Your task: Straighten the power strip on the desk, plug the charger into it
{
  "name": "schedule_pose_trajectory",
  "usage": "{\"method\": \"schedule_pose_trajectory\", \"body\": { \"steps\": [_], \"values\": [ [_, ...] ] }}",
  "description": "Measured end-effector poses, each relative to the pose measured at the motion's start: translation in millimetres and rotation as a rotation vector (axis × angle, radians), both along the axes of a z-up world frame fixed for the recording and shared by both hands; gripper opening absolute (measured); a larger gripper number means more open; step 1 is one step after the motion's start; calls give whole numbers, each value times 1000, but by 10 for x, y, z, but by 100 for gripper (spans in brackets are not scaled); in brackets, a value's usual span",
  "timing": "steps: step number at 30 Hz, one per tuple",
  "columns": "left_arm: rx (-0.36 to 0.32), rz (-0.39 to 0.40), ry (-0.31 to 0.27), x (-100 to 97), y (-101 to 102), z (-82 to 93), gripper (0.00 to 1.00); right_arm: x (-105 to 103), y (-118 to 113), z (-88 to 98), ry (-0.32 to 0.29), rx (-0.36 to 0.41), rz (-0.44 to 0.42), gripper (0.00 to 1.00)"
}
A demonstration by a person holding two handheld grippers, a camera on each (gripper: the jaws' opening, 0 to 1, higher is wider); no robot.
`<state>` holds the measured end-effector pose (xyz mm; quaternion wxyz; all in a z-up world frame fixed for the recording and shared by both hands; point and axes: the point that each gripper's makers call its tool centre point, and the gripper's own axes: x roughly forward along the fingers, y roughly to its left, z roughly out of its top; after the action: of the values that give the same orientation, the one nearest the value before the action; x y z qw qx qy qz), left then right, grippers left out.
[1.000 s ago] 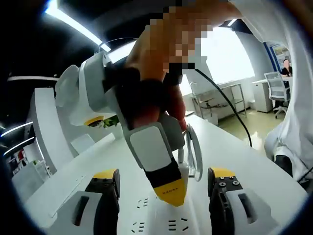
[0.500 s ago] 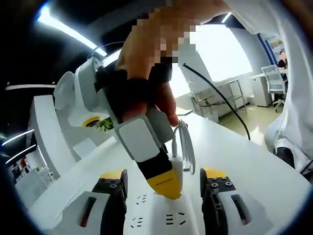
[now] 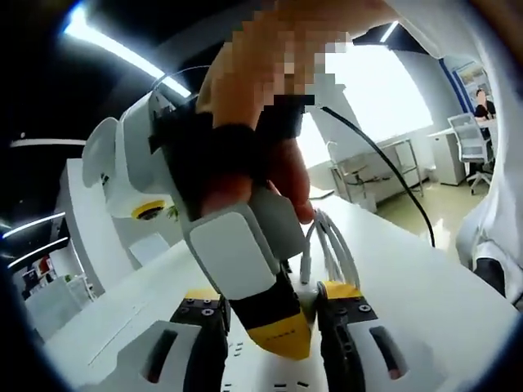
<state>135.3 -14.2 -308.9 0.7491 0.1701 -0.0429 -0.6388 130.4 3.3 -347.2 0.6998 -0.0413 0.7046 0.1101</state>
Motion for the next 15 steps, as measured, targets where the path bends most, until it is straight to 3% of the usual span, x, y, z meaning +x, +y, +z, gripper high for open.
{"method": "schedule_pose_trajectory", "body": {
  "steps": [8, 15],
  "values": [
    [10, -15, 34, -20, -43, -44, 40, 37, -6, -4, -5, 3, 2, 28],
    [10, -30, 30, -47, -44, -47, 36, 5, 12, 1, -11, 2, 5, 28]
  ]
}}
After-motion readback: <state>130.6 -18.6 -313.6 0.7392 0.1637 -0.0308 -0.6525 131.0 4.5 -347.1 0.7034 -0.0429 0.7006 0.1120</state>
